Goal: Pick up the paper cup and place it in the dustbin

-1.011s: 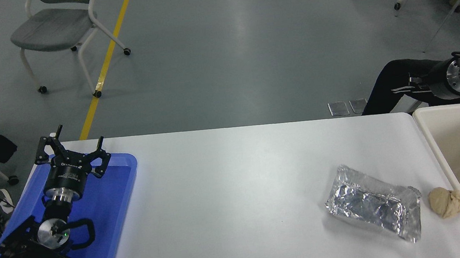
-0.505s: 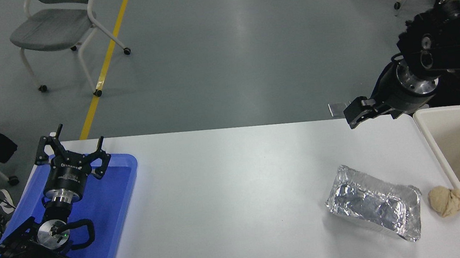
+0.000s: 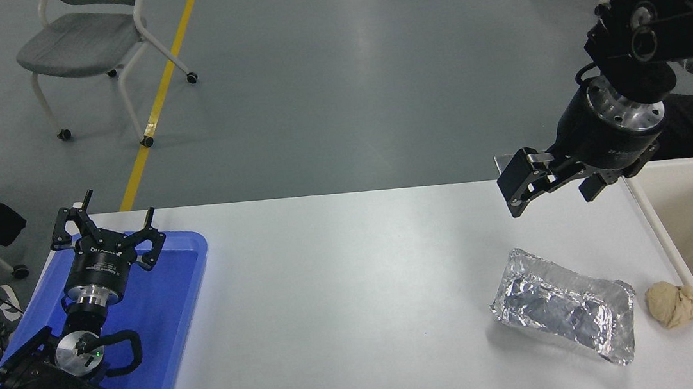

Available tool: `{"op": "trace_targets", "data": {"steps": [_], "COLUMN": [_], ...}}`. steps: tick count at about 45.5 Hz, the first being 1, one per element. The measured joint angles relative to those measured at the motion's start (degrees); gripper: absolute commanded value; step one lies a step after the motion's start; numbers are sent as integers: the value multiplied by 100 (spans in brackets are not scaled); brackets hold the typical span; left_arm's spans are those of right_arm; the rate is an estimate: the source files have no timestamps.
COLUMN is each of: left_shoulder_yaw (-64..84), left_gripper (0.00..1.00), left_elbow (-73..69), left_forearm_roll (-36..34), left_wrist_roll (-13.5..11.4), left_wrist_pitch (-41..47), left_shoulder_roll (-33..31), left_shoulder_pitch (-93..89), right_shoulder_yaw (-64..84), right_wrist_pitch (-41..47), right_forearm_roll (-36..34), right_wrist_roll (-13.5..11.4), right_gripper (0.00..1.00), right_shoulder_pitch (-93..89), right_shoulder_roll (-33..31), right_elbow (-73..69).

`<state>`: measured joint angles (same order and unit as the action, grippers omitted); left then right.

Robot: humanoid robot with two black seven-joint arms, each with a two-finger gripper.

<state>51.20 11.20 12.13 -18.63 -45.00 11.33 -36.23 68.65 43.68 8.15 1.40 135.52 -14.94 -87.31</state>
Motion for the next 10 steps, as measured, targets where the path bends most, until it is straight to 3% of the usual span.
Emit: {"op": "trace_targets", "data": {"steps": [10], "left_shoulder_yaw": [0], "left_gripper": [100], "left_elbow": [0], "left_forearm_roll": [0], "left_wrist_roll": [0], "left_wrist_pitch": [0], "left_shoulder_roll": [1], "left_shoulder_pitch": [1], "right_shoulder_yaw": [-6], "right_wrist_pitch": [86], "right_forearm_roll": [-233], "right_wrist_roll": [2], "right_gripper": [100], "right_shoulder_pitch": [191], "right_shoulder_roll": [175], "right_elbow": [-61]}}
